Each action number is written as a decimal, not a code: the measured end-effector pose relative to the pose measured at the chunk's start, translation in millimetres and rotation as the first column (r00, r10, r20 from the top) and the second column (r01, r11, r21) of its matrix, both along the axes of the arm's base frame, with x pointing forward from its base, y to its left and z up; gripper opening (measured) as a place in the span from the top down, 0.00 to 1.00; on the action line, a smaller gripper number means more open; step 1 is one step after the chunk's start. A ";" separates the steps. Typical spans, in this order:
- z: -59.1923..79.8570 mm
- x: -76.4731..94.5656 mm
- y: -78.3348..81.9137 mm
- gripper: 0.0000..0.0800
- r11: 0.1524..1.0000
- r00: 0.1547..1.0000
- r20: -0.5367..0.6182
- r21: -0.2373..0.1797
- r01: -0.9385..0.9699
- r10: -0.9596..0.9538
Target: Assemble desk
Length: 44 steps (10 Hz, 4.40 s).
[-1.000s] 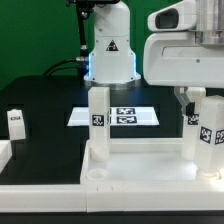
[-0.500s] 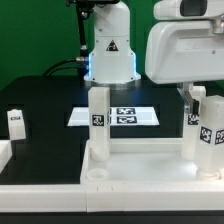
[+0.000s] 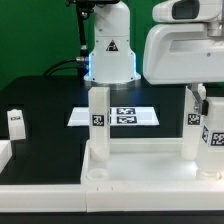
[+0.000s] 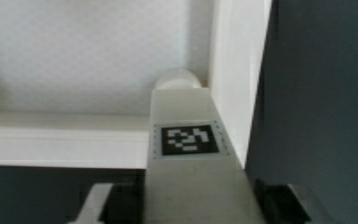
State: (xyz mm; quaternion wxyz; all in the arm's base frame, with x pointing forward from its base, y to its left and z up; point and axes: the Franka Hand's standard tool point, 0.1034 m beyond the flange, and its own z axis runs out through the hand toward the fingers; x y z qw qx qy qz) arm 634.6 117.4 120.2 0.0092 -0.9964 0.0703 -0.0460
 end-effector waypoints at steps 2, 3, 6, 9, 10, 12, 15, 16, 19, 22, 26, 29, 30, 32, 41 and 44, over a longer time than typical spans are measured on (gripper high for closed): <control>-2.1 -1.9 2.4 0.64 0.912 0.913 -0.017 0.031 0.409 -0.408; -2.5 -1.8 2.9 0.64 0.821 0.823 -0.034 0.053 0.568 -0.567; -2.6 -1.2 1.2 0.64 0.657 0.663 -0.081 0.088 0.748 -0.744; -3.1 1.9 -2.2 0.64 0.205 0.226 -0.200 0.118 0.972 -0.953; -3.4 1.8 -3.4 0.64 0.148 0.172 -0.224 0.121 0.982 -0.959; -4.2 1.1 -1.5 0.64 0.211 0.234 -0.213 0.125 0.969 -0.949; -3.6 0.0 4.1 0.27 0.681 0.696 -0.115 0.146 0.717 -0.709; -3.1 -0.1 4.4 0.20 0.758 0.772 -0.097 0.148 0.635 -0.628; -4.2 0.3 2.2 0.19 0.872 0.884 -0.062 0.142 0.468 -0.464; -1.7 5.6 -7.2 0.19 0.997 0.999 0.026 0.066 -0.040 0.039; -2.3 5.7 -7.0 0.47 0.998 1.000 0.024 0.069 0.006 -0.007; -2.9 5.3 -8.0 0.64 0.937 0.941 -0.007 0.093 0.337 -0.338; -3.2 4.3 -6.9 0.64 0.877 0.882 -0.019 0.090 0.471 -0.471; -4.5 2.4 -6.2 0.64 0.560 0.569 -0.074 0.114 0.820 -0.819; -2.2 1.9 -3.3 0.21 0.879 0.883 -0.025 0.084 0.469 -0.468; -2.5 2.1 -5.2 0.19 0.962 0.964 -0.006 0.064 0.265 -0.265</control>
Offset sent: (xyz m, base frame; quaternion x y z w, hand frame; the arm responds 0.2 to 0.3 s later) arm 0.0288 0.0083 -0.0011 0.1375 -0.0999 0.4823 0.8594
